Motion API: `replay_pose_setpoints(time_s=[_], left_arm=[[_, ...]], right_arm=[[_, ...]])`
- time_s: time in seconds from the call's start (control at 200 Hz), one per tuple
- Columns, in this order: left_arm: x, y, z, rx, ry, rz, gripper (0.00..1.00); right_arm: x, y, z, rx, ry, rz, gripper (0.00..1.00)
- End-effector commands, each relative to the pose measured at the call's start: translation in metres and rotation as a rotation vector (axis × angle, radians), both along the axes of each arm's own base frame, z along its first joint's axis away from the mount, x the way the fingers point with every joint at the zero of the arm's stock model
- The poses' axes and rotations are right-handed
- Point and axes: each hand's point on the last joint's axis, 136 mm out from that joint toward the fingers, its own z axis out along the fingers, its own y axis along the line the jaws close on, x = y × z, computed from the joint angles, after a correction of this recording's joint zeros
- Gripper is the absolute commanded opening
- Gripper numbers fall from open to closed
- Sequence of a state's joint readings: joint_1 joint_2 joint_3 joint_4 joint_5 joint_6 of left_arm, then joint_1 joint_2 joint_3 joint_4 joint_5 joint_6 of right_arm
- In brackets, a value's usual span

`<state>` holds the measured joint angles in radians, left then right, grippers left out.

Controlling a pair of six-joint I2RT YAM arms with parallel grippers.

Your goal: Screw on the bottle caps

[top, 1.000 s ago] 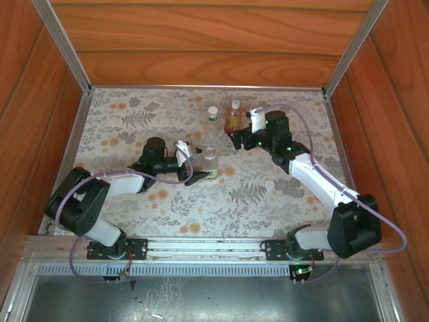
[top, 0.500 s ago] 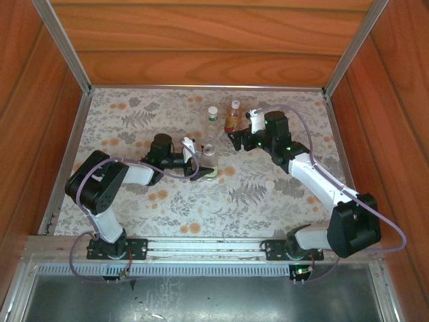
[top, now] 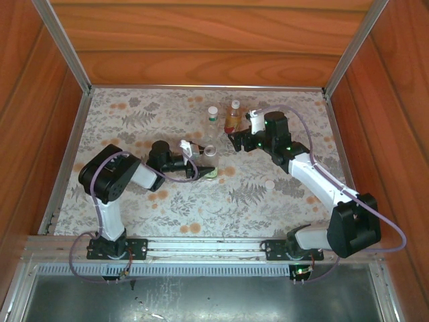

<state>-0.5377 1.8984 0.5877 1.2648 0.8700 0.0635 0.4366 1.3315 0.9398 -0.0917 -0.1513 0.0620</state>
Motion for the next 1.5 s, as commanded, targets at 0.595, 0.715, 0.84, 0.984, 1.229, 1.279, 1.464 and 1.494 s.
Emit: replay_pose_setpoints(time_s=[0.595, 0.715, 0.84, 0.984, 1.229, 1.279, 1.464, 1.494], left_arm=[[-0.006, -0.013, 0.019, -0.055, -0.123, 0.039, 0.55], [0.004, -0.019, 0.02, -0.044, -0.131, 0.179, 0.53], [0.004, -0.027, 0.016, -0.02, -0.151, 0.277, 0.53], [0.003, -0.03, 0.011, -0.003, -0.139, 0.367, 0.53], [0.001, -0.029, -0.004, 0.0, -0.025, 0.408, 0.53], [0.0, -0.03, -0.006, 0.0, -0.017, 0.402, 0.53], [-0.002, -0.031, -0.006, 0.007, -0.011, 0.392, 0.53], [-0.003, -0.031, -0.006, 0.01, -0.01, 0.389, 0.53]], right_arm=[[-0.011, -0.027, -0.014, -0.041, 0.081, -0.131, 0.98], [-0.029, -0.068, -0.038, -0.116, 0.167, -0.333, 0.96], [-0.06, -0.099, -0.074, -0.168, 0.295, -0.472, 0.93], [-0.095, -0.123, -0.112, -0.214, 0.458, -0.602, 0.87], [-0.118, -0.136, -0.154, -0.253, 0.545, -0.656, 0.84], [-0.118, -0.136, -0.157, -0.258, 0.56, -0.663, 0.82], [-0.114, -0.136, -0.173, -0.267, 0.611, -0.673, 0.73], [-0.113, -0.137, -0.174, -0.268, 0.61, -0.678, 0.72]])
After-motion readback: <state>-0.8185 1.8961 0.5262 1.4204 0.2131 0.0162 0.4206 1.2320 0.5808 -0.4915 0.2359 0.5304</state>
